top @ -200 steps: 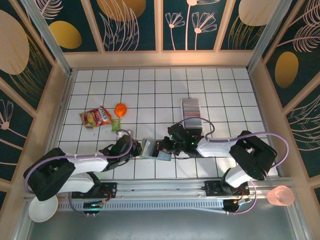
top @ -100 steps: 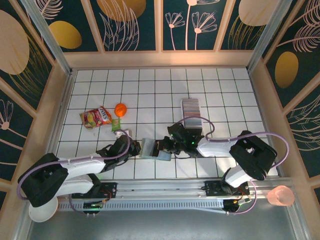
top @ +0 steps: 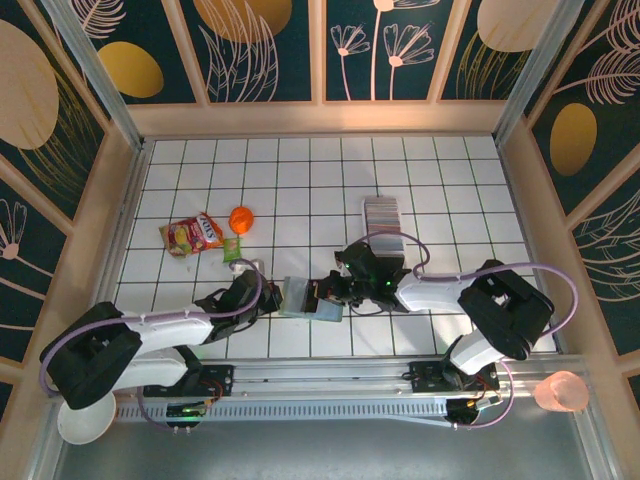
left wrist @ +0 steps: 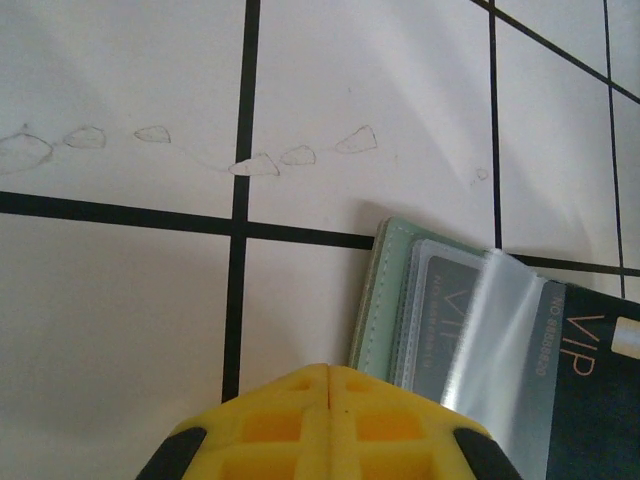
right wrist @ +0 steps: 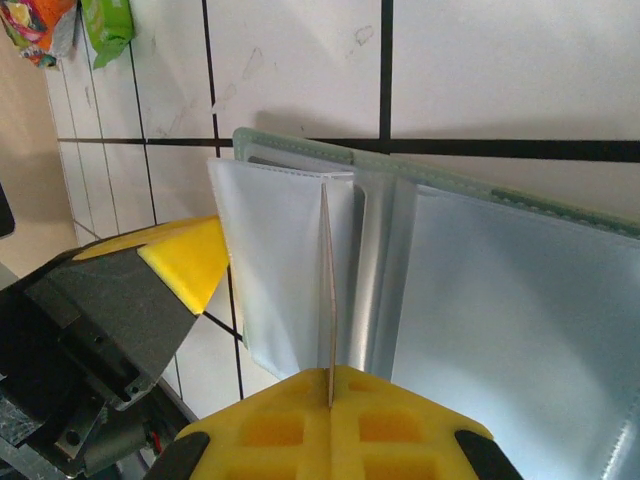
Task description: Put the credit cards into the card holder
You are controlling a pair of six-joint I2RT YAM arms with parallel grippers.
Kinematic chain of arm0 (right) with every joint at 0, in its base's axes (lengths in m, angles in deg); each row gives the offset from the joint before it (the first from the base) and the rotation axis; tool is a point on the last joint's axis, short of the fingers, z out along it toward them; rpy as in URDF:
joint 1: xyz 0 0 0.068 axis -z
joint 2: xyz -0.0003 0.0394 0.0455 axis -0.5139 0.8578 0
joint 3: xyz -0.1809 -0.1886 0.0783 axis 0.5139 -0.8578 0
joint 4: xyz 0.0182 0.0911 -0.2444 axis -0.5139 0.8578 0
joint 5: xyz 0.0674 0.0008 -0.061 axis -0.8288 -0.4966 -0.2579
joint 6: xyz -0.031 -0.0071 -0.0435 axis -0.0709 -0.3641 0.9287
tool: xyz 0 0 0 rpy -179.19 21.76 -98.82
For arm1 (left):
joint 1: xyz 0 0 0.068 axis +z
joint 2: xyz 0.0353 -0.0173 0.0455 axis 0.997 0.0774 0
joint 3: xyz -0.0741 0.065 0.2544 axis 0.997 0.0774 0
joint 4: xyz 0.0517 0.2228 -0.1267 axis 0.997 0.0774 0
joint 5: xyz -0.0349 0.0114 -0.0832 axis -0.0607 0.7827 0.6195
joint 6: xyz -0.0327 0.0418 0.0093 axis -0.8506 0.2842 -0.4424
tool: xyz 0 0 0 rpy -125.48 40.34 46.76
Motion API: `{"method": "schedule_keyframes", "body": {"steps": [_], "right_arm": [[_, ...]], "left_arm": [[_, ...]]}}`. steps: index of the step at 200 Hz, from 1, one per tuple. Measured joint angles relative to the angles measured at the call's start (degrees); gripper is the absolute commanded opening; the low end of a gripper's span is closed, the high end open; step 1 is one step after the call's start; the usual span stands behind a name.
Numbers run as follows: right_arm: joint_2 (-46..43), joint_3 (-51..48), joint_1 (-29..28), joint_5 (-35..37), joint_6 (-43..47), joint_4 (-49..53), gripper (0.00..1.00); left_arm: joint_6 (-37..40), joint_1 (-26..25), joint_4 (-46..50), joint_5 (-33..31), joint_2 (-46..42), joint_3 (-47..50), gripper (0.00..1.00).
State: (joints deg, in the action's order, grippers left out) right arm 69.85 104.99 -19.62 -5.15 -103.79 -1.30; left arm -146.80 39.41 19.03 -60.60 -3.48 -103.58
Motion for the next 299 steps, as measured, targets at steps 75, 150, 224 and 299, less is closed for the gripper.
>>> {"method": "schedule_keyframes", "body": {"steps": [75, 150, 224, 299], "right_arm": [[1.49, -0.74, 0.48, -2.91, 0.0, -1.84, 0.0], [2.29, -1.07, 0.74, -3.61, -0.09, -3.98, 0.0], [4.15, -1.07, 0.74, -3.34, -1.75, -6.8, 0.0], [6.49, 1.01, 0.74, -3.39, -1.07, -7.67, 0.01]], "left_arm": [[0.07, 0.0, -0.68, 1.09, 2.1, -0.55, 0.0], [0.02, 0.0, -0.68, 1.14, 2.12, -0.55, 0.0], [-0.35, 0.0, -0.74, 0.9, 1.64, -0.17, 0.0], [-2.16, 0.0, -1.64, -0.26, -0.76, 2.19, 0.0]]}}
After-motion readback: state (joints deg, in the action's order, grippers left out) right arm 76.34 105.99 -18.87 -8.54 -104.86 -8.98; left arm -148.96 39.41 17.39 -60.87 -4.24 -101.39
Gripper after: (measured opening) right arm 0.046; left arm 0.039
